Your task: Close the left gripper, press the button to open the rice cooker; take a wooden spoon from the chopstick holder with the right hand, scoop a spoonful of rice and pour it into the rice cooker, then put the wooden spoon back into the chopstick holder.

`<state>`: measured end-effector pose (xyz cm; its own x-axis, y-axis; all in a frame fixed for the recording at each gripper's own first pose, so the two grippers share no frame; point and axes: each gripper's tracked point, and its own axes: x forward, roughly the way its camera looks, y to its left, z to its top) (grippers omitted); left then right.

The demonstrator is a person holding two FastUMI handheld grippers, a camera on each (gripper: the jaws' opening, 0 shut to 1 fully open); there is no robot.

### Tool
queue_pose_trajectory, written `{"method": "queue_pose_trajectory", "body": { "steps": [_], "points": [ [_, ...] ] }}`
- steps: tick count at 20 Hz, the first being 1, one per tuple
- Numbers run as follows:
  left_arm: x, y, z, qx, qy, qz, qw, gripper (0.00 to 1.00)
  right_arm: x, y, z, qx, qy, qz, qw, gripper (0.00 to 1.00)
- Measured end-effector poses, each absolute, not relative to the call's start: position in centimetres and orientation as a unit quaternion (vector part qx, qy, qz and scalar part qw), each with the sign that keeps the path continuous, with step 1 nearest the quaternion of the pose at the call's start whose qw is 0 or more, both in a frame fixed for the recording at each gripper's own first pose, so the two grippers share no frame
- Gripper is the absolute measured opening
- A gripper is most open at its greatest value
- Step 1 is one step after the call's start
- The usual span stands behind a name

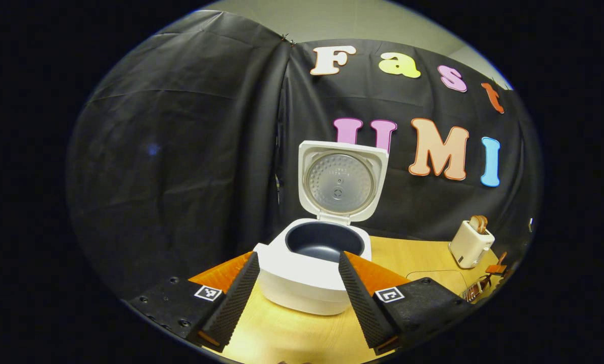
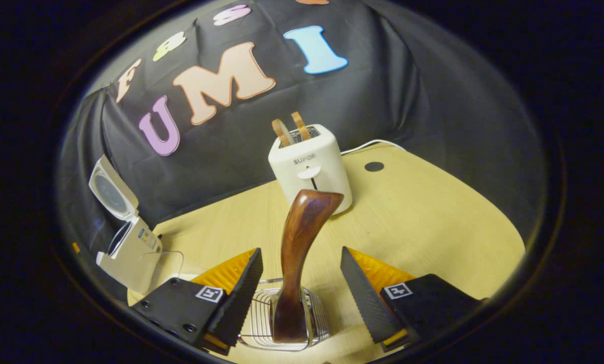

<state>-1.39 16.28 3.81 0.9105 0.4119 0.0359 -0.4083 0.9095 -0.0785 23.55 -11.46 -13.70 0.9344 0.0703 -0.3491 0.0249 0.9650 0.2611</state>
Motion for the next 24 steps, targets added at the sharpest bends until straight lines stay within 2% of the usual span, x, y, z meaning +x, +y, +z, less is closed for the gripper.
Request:
{"method": "queue_pose_trajectory", "body": {
  "steps": [6,8,12,14,15,16,19,20,24],
  "points": [
    [-1.8,16.1,3.0,-0.034,-0.016,0.218,0.975,0.93,24.3,-10.1,-14.2,0.151,0.2,0.033,0.968,0.36],
    [-1.9,16.0,2.9,-0.034,-0.014,0.216,0.976,0.93,24.1,-10.4,-14.2,0.142,0.2,0.022,0.969,0.22],
    [-1.5,15.5,2.8,-0.035,-0.013,0.205,0.978,0.93,23.4,-9.7,-13.8,0.118,0.21,0.021,0.97,0.24],
    [-1.3,15.5,2.8,-0.034,-0.013,0.2,0.979,0.93,23.1,-9.8,-13.6,0.098,0.206,0.015,0.973,0.18],
    [-1.2,15.5,2.7,-0.034,-0.012,0.197,0.98,0.93,23.0,-10.0,-13.5,0.094,0.205,0.009,0.974,0.21],
    [-1.2,15.5,2.7,-0.033,-0.012,0.195,0.98,0.93,22.8,-10.0,-13.3,0.092,0.205,0.001,0.974,0.14],
    [-1.3,15.9,2.6,-0.033,-0.011,0.189,0.981,0.93,21.8,-10.6,-11.5,0.106,0.191,-0.02,0.976,0.16],
    [-1.3,16.1,2.6,-0.034,-0.011,0.188,0.982,0.93,22.0,-10.5,-11.2,0.11,0.185,-0.021,0.976,0.12],
    [-1.5,17.1,2.4,-0.039,-0.012,0.183,0.982,0.93,21.1,-10.8,-8.0,0.119,0.156,-0.033,0.98,0.11]
  ]
}}
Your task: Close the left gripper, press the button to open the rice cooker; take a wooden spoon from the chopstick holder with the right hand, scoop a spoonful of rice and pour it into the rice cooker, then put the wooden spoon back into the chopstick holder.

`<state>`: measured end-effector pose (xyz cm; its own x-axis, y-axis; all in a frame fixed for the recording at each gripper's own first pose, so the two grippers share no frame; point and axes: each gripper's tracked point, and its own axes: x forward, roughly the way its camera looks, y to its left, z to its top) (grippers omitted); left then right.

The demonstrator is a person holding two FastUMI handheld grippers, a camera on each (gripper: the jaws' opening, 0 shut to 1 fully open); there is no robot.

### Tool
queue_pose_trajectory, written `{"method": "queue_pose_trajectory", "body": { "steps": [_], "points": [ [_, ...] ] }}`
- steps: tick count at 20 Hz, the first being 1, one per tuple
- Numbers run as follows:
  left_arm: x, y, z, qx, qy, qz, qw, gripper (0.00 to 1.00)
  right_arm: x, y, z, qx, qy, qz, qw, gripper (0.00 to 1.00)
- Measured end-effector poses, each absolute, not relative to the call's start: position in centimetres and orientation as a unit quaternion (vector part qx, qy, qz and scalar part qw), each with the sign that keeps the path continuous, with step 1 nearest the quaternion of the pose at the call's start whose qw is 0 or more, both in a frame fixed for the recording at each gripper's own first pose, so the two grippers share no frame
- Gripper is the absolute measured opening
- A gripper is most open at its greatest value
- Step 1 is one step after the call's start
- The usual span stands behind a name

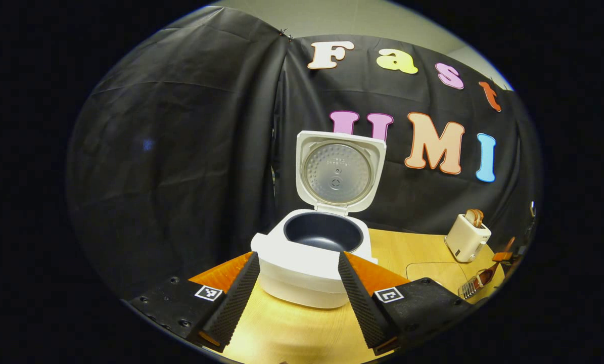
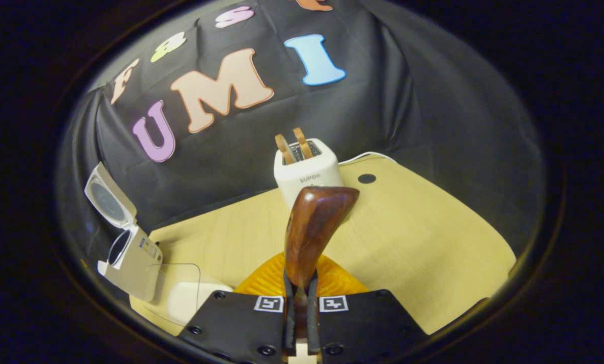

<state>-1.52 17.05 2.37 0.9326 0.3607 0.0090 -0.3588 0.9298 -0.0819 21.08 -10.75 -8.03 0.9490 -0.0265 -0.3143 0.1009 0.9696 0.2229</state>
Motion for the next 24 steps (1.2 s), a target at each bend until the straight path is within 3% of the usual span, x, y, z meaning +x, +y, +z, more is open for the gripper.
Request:
{"method": "queue_pose_trajectory", "body": {
  "steps": [6,12,19,24],
  "points": [
    [-1.2,17.7,2.2,-0.048,-0.011,0.165,0.985,0.93,19.3,-8.6,-1.7,0.117,0.104,-0.028,0.987,0.12],
    [-0.8,18.2,2.1,-0.048,-0.007,0.15,0.988,0.93,18.6,-0.2,2.0,0.105,0.071,0.023,0.992,0.12],
    [-0.7,19.1,2.2,-0.033,0.0,0.134,0.99,0.93,20.3,10.5,-3.6,0.013,0.096,0.068,0.993,0.11],
    [-0.6,19.1,1.7,-0.03,0.012,0.122,0.992,0.93,21.4,12.9,-8.0,-0.135,0.086,0.041,0.986,0.12]
  ]
}}
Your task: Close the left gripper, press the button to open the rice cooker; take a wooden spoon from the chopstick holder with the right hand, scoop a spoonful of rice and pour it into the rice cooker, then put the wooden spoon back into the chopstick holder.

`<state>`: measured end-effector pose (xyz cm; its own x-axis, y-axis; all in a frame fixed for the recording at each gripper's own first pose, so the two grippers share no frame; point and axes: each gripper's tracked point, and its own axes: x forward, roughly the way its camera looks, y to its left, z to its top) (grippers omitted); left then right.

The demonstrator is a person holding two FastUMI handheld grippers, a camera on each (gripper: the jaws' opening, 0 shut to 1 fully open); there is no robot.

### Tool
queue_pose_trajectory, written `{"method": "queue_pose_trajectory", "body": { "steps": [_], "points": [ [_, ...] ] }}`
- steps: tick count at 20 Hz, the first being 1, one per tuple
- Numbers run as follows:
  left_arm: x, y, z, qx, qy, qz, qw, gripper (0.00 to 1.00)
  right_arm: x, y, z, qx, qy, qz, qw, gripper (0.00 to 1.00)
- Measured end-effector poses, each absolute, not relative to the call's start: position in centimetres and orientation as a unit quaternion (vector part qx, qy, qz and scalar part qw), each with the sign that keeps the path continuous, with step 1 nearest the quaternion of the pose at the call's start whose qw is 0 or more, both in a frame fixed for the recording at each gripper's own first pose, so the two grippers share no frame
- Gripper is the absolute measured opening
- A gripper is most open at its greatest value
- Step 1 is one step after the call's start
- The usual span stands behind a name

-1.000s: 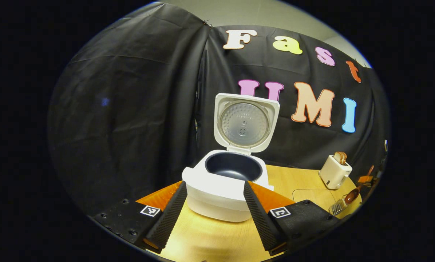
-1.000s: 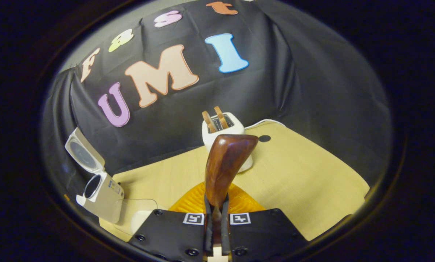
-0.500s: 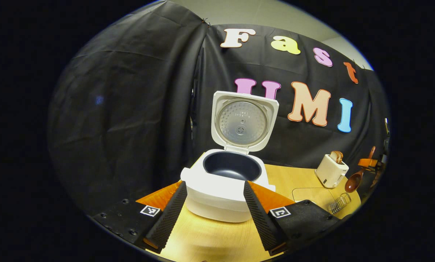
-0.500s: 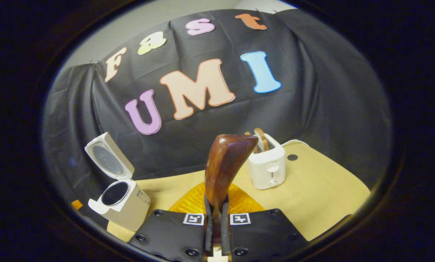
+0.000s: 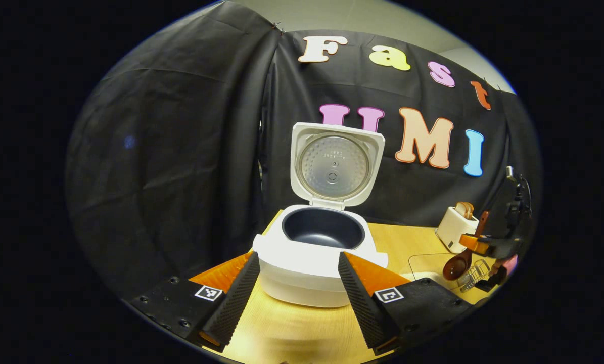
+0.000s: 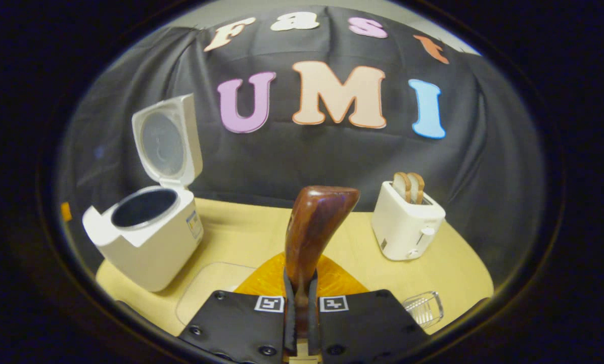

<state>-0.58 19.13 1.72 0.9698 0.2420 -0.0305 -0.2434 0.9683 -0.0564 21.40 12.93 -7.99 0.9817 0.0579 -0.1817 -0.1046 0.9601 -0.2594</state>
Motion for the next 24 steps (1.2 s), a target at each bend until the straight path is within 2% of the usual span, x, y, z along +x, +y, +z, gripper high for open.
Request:
{"method": "queue_pose_trajectory", "body": {
  "steps": [3,8,15,20,24],
  "points": [
    [-0.3,19.5,0.7,-0.025,0.02,0.116,0.993,0.93,22.0,13.1,-9.8,-0.216,0.078,0.017,0.973,0.11],
    [0.9,19.6,0.1,-0.016,0.034,0.096,0.995,0.93,22.2,14.7,-12.9,-0.222,0.103,0.017,0.969,0.12],
    [2.0,19.4,-0.1,-0.026,0.036,0.078,0.996,0.93,21.3,16.4,-14.6,-0.043,0.166,0.036,0.984,0.12],
    [2.0,19.4,-0.1,-0.029,0.036,0.076,0.996,0.93,21.4,13.8,-15.7,0.194,0.22,0.015,0.956,0.13],
    [1.9,19.4,0.1,-0.025,0.034,0.073,0.996,0.93,20.9,11.7,-15.1,0.229,0.209,-0.007,0.951,0.12]
  ]
}}
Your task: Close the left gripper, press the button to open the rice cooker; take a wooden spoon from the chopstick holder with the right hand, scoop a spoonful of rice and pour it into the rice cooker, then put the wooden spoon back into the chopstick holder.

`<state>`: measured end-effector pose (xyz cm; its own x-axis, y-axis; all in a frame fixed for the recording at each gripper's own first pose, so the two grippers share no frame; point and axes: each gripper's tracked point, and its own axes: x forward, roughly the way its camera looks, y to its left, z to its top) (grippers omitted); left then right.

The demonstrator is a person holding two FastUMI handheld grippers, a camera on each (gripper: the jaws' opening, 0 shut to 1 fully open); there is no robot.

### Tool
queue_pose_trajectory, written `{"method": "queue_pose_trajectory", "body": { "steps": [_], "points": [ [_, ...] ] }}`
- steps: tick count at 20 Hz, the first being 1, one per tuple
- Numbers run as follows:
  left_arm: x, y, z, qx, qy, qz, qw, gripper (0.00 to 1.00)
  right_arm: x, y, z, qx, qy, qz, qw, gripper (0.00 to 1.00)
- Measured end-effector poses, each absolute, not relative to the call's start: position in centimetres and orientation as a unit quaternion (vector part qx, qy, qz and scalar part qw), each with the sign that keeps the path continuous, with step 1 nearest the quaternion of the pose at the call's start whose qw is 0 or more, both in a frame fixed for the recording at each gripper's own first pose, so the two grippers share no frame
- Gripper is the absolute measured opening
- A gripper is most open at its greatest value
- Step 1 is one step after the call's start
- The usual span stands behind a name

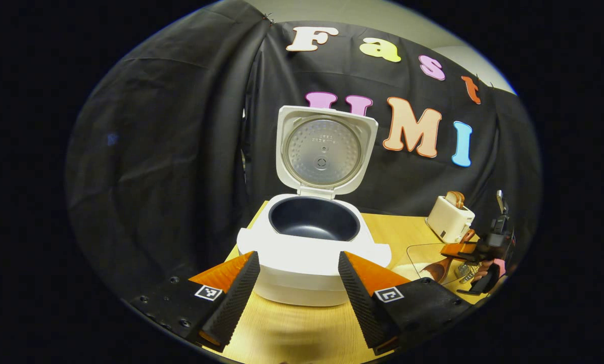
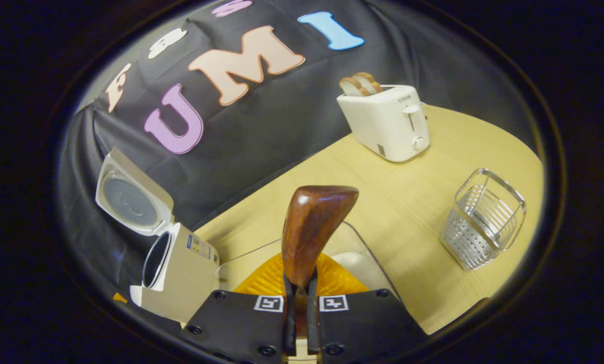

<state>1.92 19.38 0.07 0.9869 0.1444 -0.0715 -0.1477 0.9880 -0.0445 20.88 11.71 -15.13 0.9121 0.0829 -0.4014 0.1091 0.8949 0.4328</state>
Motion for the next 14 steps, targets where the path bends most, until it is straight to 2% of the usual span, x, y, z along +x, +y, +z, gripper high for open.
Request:
{"method": "queue_pose_trajectory", "body": {
  "steps": [14],
  "points": [
    [1.8,17.9,0.6,-0.02,0.023,0.049,0.998,0.93,19.5,11.1,-7.6,0.432,0.154,0.023,0.888,0.11]
  ]
}}
